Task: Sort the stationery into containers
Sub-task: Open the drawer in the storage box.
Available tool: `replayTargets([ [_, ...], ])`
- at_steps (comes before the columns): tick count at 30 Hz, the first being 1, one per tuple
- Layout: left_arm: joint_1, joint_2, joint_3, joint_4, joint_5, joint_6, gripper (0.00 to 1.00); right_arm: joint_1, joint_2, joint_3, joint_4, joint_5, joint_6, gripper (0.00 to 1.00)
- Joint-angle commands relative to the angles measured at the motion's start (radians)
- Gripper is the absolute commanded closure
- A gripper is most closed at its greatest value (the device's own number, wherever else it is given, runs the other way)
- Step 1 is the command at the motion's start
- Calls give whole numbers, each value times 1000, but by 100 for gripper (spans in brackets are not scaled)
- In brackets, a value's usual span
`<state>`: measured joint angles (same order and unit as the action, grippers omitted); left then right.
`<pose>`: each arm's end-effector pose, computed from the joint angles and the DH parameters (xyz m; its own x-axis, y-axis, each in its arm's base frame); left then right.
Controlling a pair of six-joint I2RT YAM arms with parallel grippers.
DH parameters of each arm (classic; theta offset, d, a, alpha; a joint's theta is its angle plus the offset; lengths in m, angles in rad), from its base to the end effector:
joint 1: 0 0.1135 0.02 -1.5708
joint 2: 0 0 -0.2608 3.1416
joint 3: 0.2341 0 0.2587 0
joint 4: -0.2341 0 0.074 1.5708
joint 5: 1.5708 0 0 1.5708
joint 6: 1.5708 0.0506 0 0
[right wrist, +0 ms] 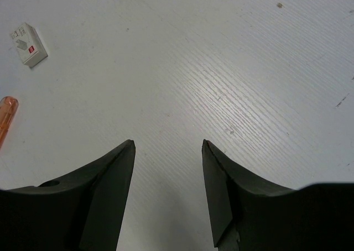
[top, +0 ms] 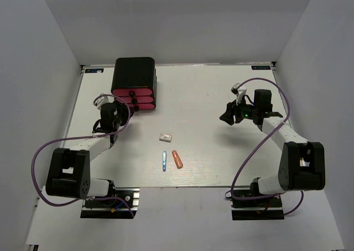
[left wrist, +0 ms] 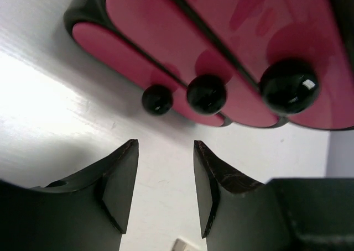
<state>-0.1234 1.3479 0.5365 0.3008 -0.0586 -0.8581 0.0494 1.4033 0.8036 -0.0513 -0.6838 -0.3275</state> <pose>0.2859 -0.0325 0.1658 -0.3717 -0.7150 -0.5921 -0.3197 0.6974 -0.6414 0.3062 0.0471 0.2096 -0.3993 -0.2694 -0.8763 -0.7062 0.7000 0.1066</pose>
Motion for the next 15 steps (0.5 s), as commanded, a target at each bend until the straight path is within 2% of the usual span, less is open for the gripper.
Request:
replayTargets([
  [1, 16, -24, 6, 101, 49, -68, 45, -3, 10, 25, 10, -8, -19, 42],
  [15, 62, 62, 57, 181, 112, -88, 45, -3, 13, 26, 8, -2, -21, 42],
])
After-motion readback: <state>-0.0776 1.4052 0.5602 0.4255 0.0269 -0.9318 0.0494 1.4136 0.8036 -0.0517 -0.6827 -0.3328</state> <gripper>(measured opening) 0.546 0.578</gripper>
